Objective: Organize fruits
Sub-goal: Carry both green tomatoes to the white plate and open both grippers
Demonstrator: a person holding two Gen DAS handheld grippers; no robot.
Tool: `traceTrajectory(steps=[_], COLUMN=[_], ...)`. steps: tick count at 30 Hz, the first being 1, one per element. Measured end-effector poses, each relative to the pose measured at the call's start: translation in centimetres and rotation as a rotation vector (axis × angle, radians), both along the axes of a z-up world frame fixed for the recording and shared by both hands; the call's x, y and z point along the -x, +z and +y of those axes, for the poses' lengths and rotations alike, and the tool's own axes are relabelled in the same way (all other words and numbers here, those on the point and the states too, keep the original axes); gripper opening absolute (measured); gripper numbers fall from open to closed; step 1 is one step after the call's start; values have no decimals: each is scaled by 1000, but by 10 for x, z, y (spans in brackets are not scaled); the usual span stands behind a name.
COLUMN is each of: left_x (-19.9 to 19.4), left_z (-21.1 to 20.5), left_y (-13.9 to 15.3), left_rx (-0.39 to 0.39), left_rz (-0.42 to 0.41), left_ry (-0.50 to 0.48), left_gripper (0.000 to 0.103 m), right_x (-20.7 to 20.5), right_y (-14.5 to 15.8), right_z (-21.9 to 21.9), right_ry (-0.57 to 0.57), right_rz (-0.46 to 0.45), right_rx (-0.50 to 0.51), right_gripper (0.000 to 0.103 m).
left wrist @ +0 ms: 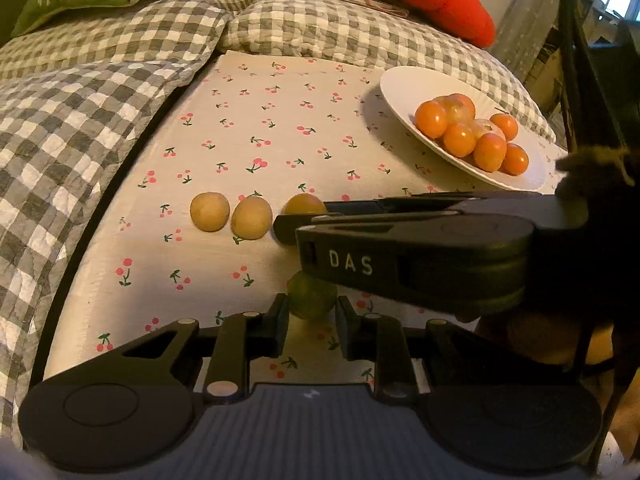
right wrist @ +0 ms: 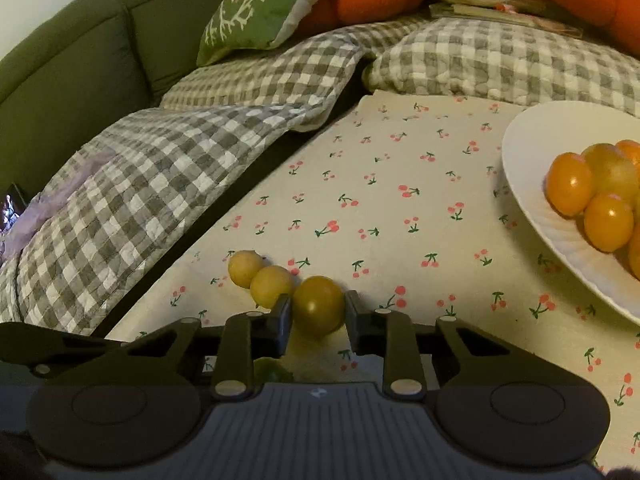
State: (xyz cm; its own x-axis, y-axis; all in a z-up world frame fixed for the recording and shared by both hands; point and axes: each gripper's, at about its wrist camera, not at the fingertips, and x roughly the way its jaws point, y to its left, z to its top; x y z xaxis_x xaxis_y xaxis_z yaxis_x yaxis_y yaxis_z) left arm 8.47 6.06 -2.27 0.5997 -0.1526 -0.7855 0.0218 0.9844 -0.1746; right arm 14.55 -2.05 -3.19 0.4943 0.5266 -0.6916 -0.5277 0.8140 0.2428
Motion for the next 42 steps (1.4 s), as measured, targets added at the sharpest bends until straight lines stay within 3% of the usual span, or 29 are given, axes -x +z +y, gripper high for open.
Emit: traceTrajectory(steps=[8, 10, 14, 18, 26, 33, 42], left_x=[3, 4, 9, 7, 22, 24, 24], left_z=[12, 24, 43, 47, 18, 1, -13], left_y=[12, 22, 44, 47, 61, 63, 70], left_rx=[60, 87, 55, 80, 14, -9, 38], left_rz=[-36, -79, -202, -231, -364, -408, -446], left_ry=[18, 40, 94, 111, 36, -26, -58], left_gripper=[17, 17, 17, 17, 17, 17, 17], right_x=[-4, -3, 0, 2, 12, 16, 12], right_y=[10, 19, 38, 48, 71, 93, 104], right_z=[-13, -16, -27, -37, -58, -87, -123], right_ry=[-74, -83, -104, -113, -121, -157, -241], right_rz=[2, -6, -28, -38, -61, -91, -114], right_rx=[-36, -60, -112, -143, -214, -281, -336], right_gripper=[24, 24, 24, 24, 24, 24, 24])
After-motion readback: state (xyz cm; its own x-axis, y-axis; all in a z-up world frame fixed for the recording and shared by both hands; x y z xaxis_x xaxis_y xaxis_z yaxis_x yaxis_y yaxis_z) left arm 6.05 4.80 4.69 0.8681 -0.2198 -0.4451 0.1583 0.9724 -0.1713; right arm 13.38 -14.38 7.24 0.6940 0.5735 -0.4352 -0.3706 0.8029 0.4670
